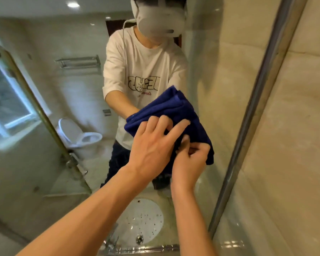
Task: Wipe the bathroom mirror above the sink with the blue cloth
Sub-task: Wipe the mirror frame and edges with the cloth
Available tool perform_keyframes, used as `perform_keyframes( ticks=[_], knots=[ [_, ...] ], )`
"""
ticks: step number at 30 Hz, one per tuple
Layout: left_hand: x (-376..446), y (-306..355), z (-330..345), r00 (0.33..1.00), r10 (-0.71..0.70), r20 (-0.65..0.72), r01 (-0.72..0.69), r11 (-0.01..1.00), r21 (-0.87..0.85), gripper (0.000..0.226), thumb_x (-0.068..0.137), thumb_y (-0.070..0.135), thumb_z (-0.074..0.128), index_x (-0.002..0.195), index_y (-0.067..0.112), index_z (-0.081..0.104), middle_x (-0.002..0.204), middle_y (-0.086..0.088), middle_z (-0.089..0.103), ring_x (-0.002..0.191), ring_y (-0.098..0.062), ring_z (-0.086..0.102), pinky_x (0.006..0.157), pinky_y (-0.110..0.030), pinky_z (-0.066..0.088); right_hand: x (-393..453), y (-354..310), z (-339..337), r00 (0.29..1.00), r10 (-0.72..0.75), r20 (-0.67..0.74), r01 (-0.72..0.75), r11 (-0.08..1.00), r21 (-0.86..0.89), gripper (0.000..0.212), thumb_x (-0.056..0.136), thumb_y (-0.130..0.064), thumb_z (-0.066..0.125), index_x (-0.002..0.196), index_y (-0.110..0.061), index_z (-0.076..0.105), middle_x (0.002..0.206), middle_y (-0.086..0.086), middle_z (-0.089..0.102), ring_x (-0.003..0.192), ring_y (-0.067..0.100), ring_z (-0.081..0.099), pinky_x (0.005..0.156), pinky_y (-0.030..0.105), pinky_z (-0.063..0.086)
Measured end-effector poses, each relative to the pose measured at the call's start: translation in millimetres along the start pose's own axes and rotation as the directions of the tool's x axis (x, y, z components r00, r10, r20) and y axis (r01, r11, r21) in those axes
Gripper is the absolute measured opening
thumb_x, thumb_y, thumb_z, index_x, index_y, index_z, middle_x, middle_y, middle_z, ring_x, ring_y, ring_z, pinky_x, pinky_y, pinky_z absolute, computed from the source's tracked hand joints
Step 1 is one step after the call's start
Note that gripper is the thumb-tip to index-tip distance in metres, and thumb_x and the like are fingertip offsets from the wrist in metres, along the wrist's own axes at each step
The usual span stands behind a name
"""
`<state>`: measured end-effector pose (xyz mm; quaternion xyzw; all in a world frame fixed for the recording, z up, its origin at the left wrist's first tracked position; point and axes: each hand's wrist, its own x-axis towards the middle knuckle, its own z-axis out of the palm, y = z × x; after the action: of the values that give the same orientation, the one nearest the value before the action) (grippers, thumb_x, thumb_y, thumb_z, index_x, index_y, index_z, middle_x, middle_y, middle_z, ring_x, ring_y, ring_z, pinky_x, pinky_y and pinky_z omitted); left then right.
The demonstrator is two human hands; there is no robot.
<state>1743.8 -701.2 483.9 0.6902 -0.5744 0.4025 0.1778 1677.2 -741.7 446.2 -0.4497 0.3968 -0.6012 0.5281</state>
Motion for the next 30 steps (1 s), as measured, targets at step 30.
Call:
perform_keyframes(
  ticks=[30],
  knots=[
    [-32.8,59.8,39.1,0.971,-0.202,0.131,0.222,0.961,-0.167,0.065,0.076,0.017,0.072,0.137,0.017,0.052,0.1,-0.007,0.056,0.084,-0.026,0.048,0.068,-0.037,0.04,49.7,20.2,-63.0,0.979,-0.173,0.112,0.203,0.897,-0.393,0.033,0.085,-0.017,0.068,0.084,-0.021,0.035,0.078,-0.001,0.057,0.062,0.0,0.055,0.052,0.008,0.04]
  ],
)
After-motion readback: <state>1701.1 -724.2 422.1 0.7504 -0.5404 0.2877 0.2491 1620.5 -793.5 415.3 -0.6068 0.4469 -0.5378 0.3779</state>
